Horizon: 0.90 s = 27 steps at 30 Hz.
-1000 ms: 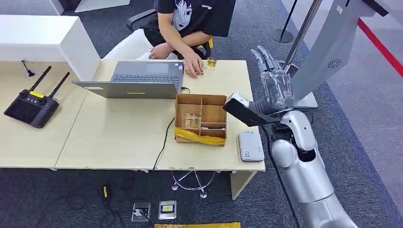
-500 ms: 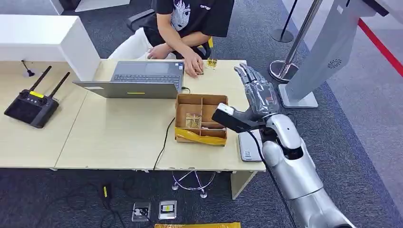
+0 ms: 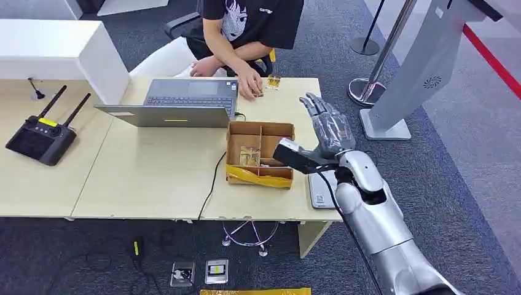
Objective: Pass the card to the sensor for recognition and then transmit it.
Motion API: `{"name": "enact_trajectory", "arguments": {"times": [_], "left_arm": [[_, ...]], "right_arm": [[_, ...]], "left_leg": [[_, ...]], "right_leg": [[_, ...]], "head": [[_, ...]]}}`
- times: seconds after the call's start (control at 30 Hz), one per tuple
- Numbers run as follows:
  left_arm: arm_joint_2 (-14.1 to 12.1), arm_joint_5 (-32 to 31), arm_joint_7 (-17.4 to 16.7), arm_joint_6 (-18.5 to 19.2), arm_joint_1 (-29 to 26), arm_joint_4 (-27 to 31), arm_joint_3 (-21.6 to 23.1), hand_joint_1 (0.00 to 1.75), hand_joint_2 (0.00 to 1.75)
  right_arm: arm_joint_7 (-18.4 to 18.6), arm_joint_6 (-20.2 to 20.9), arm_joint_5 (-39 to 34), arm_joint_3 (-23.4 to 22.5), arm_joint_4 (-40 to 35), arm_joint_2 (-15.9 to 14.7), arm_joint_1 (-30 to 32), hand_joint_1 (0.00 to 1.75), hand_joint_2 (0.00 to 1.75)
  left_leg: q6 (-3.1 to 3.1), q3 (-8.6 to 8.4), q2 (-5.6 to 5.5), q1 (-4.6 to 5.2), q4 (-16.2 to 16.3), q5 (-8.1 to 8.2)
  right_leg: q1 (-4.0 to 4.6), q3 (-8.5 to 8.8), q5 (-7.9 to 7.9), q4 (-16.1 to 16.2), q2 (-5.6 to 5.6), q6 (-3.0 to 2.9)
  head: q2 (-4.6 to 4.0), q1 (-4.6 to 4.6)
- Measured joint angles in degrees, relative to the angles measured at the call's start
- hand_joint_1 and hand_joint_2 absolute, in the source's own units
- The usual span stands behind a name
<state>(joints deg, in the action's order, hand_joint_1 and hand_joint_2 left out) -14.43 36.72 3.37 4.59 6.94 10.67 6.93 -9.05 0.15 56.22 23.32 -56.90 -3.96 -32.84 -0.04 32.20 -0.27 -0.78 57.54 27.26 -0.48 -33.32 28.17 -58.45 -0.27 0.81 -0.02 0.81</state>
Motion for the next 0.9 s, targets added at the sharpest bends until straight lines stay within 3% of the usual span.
{"name": "enact_trajectory", "arguments": {"times": [0.47,0.9], "left_arm": [[-0.13,0.55,-0.35,-0.22,-0.03,0.00,0.00,0.00,1.75],[-0.13,0.76,-0.35,-0.31,-0.06,0.00,0.00,0.00,1.75]], "right_arm": [[1.61,1.53,-1.03,0.39,1.20,0.52,1.62,0.00,1.75],[4.70,2.65,-3.74,0.42,-5.50,0.44,5.36,0.00,1.75]], "left_leg": [[0.00,0.00,0.01,0.00,0.00,0.00],[0.00,-0.03,0.04,0.00,0.00,0.00]], "right_leg": [[0.00,-0.01,0.01,0.01,0.01,0.00],[0.00,-0.01,0.00,0.01,0.08,0.00]], "head": [[0.00,0.02],[0.00,0.02]]}}
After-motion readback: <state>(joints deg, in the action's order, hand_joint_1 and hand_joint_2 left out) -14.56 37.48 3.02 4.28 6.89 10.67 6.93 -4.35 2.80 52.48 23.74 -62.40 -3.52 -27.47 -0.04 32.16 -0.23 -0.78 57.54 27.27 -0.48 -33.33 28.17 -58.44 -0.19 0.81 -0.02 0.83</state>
